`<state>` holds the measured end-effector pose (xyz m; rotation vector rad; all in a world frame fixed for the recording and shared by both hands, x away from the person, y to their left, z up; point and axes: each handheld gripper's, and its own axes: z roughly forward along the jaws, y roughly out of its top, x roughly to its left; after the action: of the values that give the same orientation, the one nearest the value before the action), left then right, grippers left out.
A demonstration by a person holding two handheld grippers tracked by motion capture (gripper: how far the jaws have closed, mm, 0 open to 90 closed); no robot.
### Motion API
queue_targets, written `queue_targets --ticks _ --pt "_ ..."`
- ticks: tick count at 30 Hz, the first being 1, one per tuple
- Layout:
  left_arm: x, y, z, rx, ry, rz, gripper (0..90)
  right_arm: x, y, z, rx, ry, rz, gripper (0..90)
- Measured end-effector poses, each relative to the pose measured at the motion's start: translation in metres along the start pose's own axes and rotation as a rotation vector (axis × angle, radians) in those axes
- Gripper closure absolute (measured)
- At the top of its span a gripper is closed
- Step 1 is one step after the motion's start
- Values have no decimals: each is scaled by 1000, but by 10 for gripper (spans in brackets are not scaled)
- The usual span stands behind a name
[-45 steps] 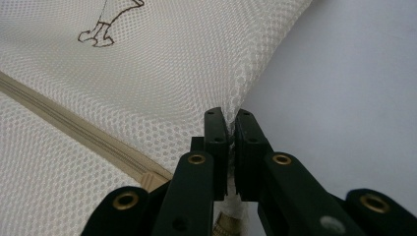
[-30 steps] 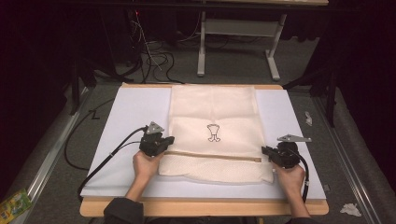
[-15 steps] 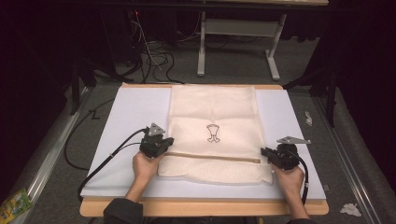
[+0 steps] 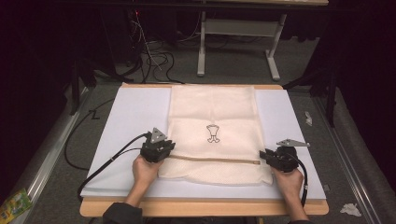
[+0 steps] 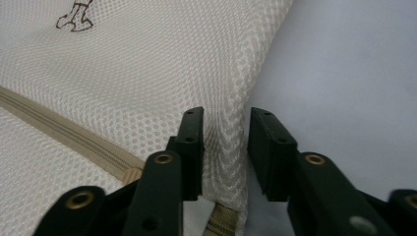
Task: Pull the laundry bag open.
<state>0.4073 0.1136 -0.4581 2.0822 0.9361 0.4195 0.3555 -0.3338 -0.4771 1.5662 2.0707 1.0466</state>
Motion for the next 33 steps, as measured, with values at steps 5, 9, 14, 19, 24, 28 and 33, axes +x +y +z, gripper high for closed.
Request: queue_targets --ticks 5,9,14,19,24,28,33 --pt "-7 -3 2 -4 -2 -2 637 -2 0 0 -2 33 29 548" --pt "-11 -6 4 0 -3 2 610 2 2 2 10 25 17 511" --pt "-16 -10 10 20 -8 7 599 12 7 7 34 56 4 536" --pt "-19 -14 20 38 0 0 604 15 8 7 52 23 -29 735" --pt "-18 -11 20 38 -6 -11 604 14 9 7 38 31 -62 869" --pt "-19 -9 17 28 -21 -19 602 14 9 4 13 43 -53 873" --pt "-28 -2 12 3 -73 -29 612 17 13 -3 -16 67 -55 874"
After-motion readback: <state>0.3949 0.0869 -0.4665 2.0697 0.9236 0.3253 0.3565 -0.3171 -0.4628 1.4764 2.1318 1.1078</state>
